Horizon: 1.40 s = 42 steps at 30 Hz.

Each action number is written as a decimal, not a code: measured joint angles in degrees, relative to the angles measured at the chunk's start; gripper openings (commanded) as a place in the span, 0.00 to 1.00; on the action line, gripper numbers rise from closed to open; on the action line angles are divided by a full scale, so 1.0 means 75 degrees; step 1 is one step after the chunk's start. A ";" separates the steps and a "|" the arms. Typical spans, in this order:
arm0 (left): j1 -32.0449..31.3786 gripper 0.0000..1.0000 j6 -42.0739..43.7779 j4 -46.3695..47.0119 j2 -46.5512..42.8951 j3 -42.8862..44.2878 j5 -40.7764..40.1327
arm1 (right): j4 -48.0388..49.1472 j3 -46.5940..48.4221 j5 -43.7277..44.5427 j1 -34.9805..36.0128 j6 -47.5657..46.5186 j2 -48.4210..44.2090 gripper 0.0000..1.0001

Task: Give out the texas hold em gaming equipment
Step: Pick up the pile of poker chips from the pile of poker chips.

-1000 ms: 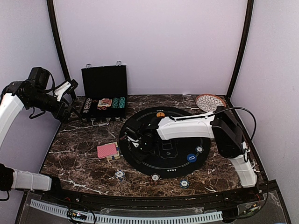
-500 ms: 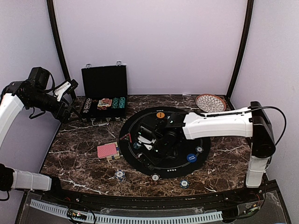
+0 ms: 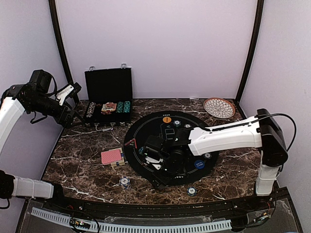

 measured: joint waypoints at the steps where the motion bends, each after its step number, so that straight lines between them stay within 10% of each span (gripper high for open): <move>1: 0.0000 0.99 0.0003 0.0003 0.0000 0.0000 0.0000 | 0.0003 -0.0003 0.0000 0.0009 0.0000 0.0012 0.86; 42: 0.0000 0.99 0.0009 0.0000 0.0000 0.0000 -0.0015 | -0.0047 0.0111 0.0102 0.0256 0.0055 0.0326 0.14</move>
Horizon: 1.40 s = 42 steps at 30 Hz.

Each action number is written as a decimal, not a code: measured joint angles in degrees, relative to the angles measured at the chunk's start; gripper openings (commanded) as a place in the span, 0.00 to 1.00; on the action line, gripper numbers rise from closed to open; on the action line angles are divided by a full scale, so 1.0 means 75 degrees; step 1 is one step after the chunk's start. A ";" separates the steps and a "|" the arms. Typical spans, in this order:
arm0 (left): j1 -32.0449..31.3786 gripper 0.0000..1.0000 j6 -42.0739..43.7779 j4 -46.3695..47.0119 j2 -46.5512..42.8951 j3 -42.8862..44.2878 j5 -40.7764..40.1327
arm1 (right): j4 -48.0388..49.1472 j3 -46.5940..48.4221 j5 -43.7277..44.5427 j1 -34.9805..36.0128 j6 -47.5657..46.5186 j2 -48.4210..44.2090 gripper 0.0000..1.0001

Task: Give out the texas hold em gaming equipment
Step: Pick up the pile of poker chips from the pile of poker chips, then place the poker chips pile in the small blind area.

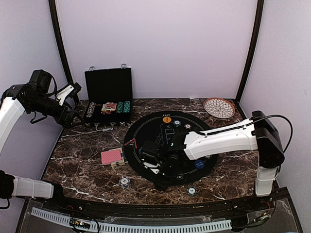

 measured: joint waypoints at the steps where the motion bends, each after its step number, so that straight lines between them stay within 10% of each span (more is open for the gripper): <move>1: 0.0000 0.99 -0.0003 0.0000 0.0000 0.0000 0.0003 | -0.0020 0.0006 0.0047 0.0000 0.0006 -0.0003 0.14; 30: 0.0000 0.99 0.0047 0.0000 0.0000 0.0000 0.0003 | 0.0822 -0.3101 0.0729 -0.2090 0.0562 -0.1751 0.12; 42: 0.0000 0.99 0.0050 0.0000 0.0000 0.0000 0.0006 | 0.0912 -0.3168 0.0694 -0.2124 0.0670 -0.1789 0.54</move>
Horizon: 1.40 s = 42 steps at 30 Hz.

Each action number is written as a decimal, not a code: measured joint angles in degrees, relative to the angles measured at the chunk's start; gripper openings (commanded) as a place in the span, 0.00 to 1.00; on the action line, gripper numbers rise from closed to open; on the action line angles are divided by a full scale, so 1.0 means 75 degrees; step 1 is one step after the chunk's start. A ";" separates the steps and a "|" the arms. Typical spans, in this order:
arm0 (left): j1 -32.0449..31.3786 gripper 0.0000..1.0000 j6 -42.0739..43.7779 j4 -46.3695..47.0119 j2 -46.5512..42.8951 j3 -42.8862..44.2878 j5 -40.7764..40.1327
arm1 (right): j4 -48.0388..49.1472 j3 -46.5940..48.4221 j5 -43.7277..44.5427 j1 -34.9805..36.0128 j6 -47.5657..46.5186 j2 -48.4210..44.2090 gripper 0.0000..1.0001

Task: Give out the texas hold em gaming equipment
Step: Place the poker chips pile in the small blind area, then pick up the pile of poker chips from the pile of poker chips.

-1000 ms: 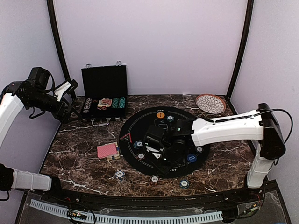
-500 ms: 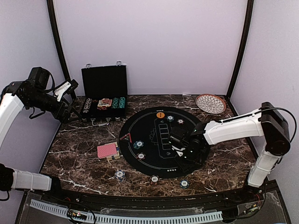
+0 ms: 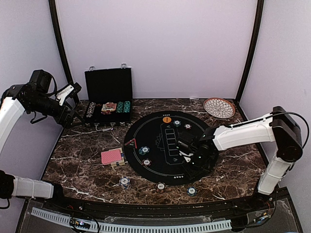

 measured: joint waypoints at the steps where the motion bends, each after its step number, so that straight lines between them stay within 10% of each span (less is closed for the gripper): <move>1: 0.0000 0.99 0.0000 0.0000 0.0000 0.0000 -0.0003 | 0.0000 0.0000 -0.0006 0.0000 0.0012 -0.0009 0.56; 15: 0.0000 0.99 0.0000 0.0003 0.0003 -0.0003 -0.0035 | -0.1035 0.2617 0.0679 0.0647 -0.0006 -0.0096 0.75; 25: 0.0000 0.99 0.0026 0.0000 0.0000 -0.0093 -0.0099 | -0.1195 0.6443 -0.0023 0.1900 -0.0731 0.2468 0.96; 42: 0.0000 0.99 0.0090 0.0003 -0.0067 -0.0204 -0.0169 | -0.1950 0.8279 -0.0731 0.2521 -0.2276 0.4211 0.92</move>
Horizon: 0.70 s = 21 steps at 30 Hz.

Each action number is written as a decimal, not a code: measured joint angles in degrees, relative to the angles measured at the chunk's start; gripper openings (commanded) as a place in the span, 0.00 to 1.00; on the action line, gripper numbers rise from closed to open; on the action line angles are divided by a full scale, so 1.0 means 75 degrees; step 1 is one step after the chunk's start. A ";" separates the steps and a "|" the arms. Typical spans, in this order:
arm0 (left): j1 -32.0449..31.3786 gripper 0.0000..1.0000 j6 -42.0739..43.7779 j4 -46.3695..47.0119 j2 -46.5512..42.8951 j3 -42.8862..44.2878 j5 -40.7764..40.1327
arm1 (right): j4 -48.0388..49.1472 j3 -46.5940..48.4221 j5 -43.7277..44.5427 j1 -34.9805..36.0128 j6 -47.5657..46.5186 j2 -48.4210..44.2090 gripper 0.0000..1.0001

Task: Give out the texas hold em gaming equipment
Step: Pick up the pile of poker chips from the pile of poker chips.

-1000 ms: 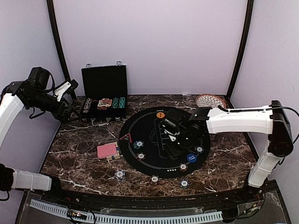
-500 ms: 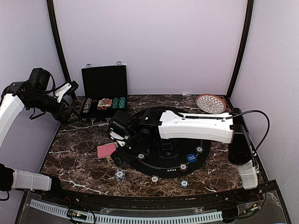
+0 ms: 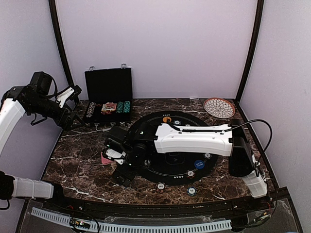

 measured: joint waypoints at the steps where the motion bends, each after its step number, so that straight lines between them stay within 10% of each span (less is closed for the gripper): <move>1: 0.0000 0.99 0.0000 0.0000 -0.0015 -0.0003 -0.0003 | 0.0000 0.0000 0.0000 0.0000 -0.0017 0.0009 0.92; 21: 0.0000 0.99 -0.0003 -0.0020 -0.0548 -0.0026 -0.0006 | -0.0023 0.0114 0.0009 0.0003 -0.0236 0.0702 0.80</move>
